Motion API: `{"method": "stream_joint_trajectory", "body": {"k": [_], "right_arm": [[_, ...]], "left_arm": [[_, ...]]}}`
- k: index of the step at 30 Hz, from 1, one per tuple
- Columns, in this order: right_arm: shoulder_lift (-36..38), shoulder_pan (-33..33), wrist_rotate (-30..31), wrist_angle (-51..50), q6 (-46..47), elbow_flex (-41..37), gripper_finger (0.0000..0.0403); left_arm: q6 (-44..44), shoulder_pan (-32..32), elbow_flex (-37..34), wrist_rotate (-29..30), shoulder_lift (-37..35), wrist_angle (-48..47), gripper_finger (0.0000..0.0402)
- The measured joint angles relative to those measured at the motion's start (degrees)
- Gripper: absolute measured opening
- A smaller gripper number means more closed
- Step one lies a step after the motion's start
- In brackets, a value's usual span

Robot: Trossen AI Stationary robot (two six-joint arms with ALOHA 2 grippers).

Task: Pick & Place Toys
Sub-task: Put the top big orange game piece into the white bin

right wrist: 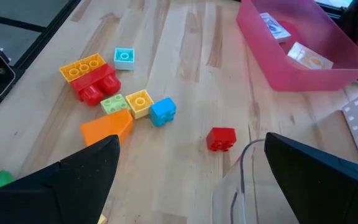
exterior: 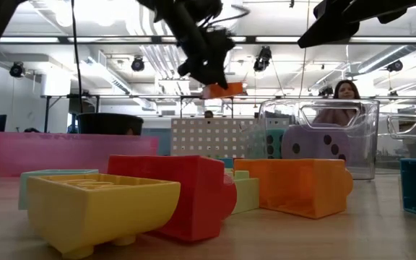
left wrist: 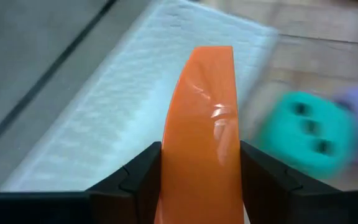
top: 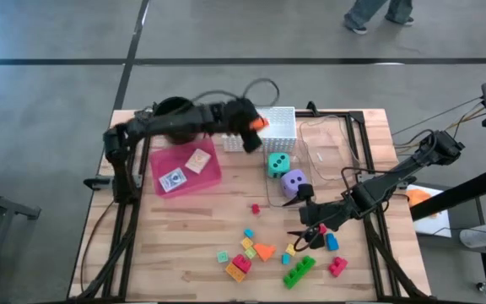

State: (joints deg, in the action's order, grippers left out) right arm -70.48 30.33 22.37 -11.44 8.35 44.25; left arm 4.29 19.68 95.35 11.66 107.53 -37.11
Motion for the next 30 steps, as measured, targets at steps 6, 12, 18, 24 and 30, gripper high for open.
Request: {"method": "stream_joint_trajectory", "body": {"k": [6,12,18,24,30], "right_arm": [[0.0,0.04,-0.02,-0.02,-1.87,0.0,0.04],[0.0,0.01,0.02,0.02,-3.63,0.0,0.04],[0.0,-1.08,0.04,1.55,-8.88,0.0,0.04],[0.0,-2.6,0.04,1.79,-9.04,0.02,0.04],[0.0,-2.97,0.02,1.77,-9.09,0.02,0.04]], "left_arm": [[-1.82,8.48,-3.07,-4.87,0.08,1.74,0.0187],[-2.87,11.01,-9.33,-6.73,0.44,4.52,0.0188],[-4.48,11.02,-12.26,-6.84,0.44,10.04,0.0188],[-4.46,11.65,-12.33,-6.83,0.57,10.73,0.0189],[-3.19,12.03,-13.46,-6.81,0.57,10.49,0.0189]]}}
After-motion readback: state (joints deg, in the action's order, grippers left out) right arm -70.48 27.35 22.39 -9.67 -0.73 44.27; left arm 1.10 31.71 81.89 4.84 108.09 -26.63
